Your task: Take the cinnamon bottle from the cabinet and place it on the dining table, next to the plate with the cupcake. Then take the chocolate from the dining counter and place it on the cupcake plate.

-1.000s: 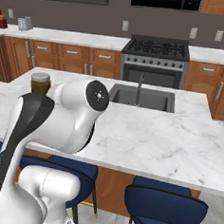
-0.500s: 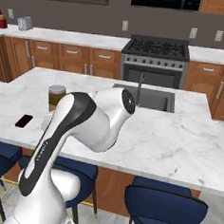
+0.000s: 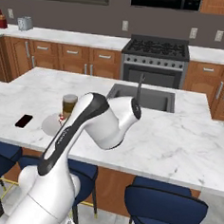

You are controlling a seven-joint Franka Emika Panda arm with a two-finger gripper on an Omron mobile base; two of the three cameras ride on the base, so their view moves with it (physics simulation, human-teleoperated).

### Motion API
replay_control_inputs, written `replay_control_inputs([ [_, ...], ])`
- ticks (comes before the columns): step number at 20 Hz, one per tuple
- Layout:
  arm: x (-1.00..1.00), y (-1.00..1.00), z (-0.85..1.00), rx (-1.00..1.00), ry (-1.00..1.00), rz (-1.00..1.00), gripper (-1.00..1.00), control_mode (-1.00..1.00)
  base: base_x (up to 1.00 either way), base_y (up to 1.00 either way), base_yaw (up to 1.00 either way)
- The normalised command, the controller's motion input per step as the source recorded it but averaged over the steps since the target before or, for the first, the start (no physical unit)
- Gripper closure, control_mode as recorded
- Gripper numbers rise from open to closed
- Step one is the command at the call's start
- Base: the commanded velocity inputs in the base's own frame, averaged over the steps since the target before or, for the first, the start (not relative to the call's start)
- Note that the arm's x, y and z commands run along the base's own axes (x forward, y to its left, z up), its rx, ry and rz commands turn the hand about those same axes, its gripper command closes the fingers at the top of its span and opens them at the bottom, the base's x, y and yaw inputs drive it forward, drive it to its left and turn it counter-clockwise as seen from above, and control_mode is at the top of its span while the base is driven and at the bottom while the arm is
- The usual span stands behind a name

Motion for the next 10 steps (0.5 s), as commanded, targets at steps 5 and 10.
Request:
replay_control_inputs([
  [5, 0.54, -0.07, -0.43, 0.02, 0.00, 0.00, 1.00, -1.00, 0.00, 0.00, 0.00],
  [10, 0.61, -0.06, -0.40, 0.00, 0.00, 0.03, 1.00, -1.00, 0.00, 0.00, 0.00],
])
